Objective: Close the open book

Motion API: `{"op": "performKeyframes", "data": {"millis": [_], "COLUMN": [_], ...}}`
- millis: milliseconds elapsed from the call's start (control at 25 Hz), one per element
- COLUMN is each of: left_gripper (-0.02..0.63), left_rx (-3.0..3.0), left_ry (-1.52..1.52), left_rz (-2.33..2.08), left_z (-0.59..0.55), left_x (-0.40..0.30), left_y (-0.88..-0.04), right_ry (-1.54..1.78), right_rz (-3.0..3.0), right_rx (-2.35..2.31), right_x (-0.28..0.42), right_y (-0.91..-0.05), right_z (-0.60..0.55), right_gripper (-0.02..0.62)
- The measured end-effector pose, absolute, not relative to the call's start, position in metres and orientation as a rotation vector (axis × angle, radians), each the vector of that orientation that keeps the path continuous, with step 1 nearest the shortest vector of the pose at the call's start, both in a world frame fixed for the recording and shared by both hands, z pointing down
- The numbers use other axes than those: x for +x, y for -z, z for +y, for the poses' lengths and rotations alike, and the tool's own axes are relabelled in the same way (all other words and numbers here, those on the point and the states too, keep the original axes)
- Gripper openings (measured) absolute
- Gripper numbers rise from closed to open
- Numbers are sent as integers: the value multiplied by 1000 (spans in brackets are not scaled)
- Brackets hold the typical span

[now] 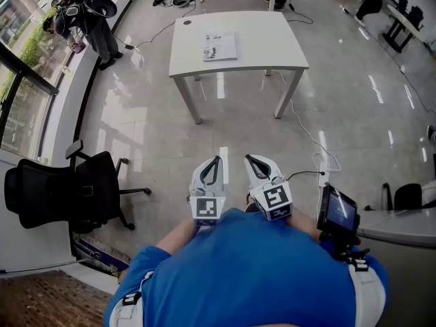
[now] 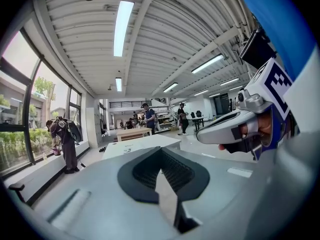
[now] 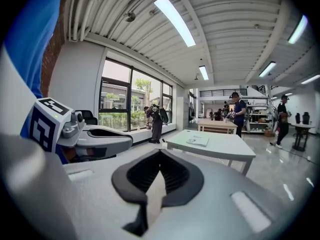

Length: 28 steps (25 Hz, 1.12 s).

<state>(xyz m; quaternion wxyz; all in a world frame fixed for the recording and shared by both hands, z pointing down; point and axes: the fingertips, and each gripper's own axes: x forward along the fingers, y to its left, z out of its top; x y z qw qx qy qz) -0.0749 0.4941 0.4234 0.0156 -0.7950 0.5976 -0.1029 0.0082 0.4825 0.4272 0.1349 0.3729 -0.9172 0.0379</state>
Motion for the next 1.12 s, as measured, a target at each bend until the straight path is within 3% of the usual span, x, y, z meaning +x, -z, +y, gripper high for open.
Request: {"op": "performKeyframes", "data": {"millis": [360,680,1120], "left_gripper": [6,6,6], "left_rx": [-2453,-2464,-2472], "left_ry": [390,444,495], "left_rz": [1880,1886,1892], "left_z": [368,245,186], "left_x": [-61,-8,-1], "left_y": [-419,-428,-436], "right_ry": [-129,-191,-278], "right_rz": [-2701,-2717,-2701], "right_rx": [1087,1091,1091], "right_x": [29,84,95], "right_y": [-424,-440,-451], "right_z": [353,234,179], "right_gripper": [3,3,3]}}
